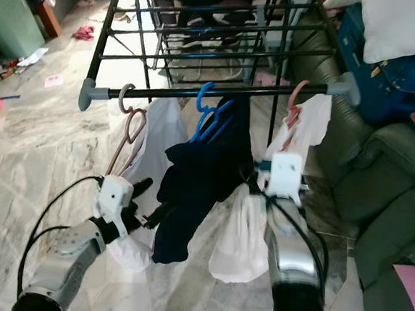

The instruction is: Hang hanger

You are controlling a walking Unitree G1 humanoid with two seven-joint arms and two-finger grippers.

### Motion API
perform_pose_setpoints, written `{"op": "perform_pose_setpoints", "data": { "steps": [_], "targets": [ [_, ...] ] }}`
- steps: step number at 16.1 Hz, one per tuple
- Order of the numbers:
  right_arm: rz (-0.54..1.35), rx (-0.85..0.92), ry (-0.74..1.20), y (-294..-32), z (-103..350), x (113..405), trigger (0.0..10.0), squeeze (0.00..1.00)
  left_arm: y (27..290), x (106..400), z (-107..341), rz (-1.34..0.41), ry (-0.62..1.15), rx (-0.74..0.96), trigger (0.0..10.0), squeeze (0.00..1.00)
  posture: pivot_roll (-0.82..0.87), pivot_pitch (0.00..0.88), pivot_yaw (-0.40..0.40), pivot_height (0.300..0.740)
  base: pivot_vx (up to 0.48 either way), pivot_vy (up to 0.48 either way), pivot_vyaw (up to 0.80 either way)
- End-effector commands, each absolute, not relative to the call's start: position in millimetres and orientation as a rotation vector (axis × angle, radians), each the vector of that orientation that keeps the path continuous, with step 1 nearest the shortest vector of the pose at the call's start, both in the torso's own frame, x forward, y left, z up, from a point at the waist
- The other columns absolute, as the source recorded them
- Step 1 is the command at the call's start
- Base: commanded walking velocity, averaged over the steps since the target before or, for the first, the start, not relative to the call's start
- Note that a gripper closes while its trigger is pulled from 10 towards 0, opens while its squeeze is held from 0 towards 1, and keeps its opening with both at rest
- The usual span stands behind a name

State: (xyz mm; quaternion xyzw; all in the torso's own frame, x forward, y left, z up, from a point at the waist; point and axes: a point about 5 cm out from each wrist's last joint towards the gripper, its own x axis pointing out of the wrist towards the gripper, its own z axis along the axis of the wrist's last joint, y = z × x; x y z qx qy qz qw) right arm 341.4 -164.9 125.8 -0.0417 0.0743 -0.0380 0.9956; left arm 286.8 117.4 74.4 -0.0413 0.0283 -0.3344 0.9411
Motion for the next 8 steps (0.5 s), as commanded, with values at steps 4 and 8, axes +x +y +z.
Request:
{"op": "perform_pose_setpoints", "data": {
  "steps": [4,8],
  "targets": [
    [-0.016,-0.061,0.143,-148,125,354,10.0,0.00,125,281,75,-0.677,0.071,-0.081,10.0,0.00,0.04,0.183,0.108,0.740,0.000,0.000,0.00],
    [-0.042,-0.046,0.310,-150,97,354,10.0,0.00,123,280,73,-0.689,0.084,-0.079,10.0,0.00,0.04,0.173,0.112,0.740,0.000,0.000,0.00]
  ]
}}
